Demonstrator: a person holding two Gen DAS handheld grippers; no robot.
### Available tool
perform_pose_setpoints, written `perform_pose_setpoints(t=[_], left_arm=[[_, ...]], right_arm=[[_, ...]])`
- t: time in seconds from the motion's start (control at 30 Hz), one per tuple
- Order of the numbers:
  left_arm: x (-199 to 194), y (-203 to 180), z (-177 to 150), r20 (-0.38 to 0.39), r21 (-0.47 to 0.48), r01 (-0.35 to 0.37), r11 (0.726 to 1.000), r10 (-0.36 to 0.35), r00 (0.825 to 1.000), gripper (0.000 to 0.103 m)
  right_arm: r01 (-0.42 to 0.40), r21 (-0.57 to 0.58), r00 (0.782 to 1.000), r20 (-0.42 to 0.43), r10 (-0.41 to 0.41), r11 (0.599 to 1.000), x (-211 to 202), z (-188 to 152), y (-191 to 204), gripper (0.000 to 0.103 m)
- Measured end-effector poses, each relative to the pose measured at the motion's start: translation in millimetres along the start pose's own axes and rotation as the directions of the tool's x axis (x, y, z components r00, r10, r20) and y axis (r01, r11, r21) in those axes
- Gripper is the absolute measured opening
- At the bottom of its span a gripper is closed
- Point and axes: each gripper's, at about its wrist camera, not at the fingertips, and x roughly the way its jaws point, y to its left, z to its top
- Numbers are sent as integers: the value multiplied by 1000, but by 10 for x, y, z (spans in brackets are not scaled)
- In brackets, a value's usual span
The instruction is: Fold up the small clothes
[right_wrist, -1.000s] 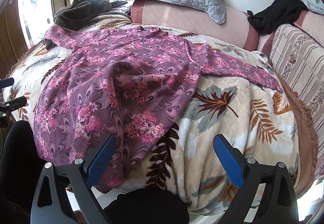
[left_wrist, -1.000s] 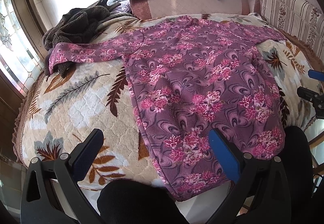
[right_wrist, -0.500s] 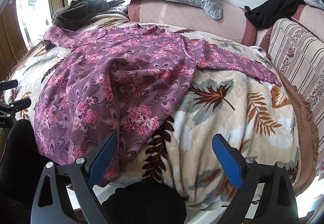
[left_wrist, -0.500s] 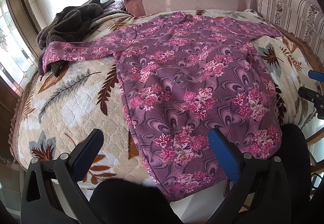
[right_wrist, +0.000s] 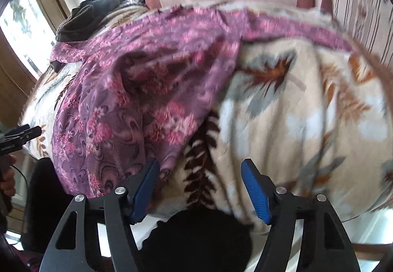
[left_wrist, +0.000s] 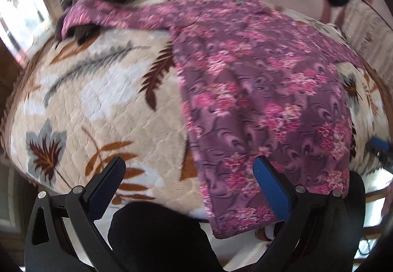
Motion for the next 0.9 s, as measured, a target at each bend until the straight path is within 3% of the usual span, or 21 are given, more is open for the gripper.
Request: perform_pose_setpoints(t=[0.1,0.3,0.37,0.43,0.5,0.53,0.57,0.67,0.73,0.9], left_arm=[[97,29,-52,-62,-45,51,998,-54,997,103],[278,-225,-148,-159,-4,133,991,-132,978,103],[359,-268,-162,-198,-26,176,984,-178,964,92],[481,-275,-180,-264,-77,215,973,-228,937,62],[478,-245,-179,-259,-93,184,978,-203,944,48],[451,-215,-173,-252,-93,183,979,-201,947,23],[422,-175,-164,-244,-89,178,980,-195,950,7],[353,62,-146,-232,-181,243,953,-282,931,4],[231,194,-133,-209,-195,238,952,-277,938,4],[73,358,-109,-190,-178,239,955,-271,944,4]], right_arm=[[-47,16,998,-45,47,999,172,-35,39,63],[-121,33,989,-85,123,992,385,-31,159,51],[-148,33,984,-91,151,988,429,-28,191,41],[-163,30,982,-97,165,986,457,-30,226,29],[-174,37,980,-90,177,984,471,-26,256,22],[-190,50,977,-84,193,981,480,-28,240,5],[-200,68,976,-75,205,977,474,-31,209,4],[-237,124,970,-29,242,964,352,-55,71,3],[-238,136,971,17,238,962,159,-57,-51,3],[-133,215,985,136,105,968,-377,-73,-690,3]])
